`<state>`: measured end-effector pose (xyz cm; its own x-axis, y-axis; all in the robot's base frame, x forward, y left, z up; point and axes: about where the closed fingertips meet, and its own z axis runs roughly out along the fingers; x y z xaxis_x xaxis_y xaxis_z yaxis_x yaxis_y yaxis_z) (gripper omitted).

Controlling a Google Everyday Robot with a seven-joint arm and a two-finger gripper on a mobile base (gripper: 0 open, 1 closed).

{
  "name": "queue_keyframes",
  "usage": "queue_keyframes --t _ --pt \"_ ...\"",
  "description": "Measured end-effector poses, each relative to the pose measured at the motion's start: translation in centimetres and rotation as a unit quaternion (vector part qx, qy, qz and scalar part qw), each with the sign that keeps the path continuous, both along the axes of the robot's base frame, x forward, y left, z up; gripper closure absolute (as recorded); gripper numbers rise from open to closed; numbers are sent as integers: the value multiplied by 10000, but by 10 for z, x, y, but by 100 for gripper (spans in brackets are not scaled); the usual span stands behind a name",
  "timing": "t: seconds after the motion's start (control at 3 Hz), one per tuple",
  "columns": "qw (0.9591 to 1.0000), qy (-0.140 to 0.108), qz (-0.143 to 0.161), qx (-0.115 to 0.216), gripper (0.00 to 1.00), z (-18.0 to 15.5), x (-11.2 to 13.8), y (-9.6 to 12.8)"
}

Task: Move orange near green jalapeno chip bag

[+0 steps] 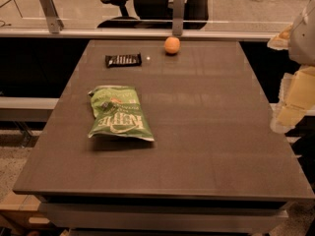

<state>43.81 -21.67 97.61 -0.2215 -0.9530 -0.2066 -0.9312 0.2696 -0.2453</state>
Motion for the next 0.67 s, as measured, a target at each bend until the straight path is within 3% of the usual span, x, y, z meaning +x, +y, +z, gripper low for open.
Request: queue_keyframes --t 0.67 --pt "9999 -51 -123 24 0 0 5 3"
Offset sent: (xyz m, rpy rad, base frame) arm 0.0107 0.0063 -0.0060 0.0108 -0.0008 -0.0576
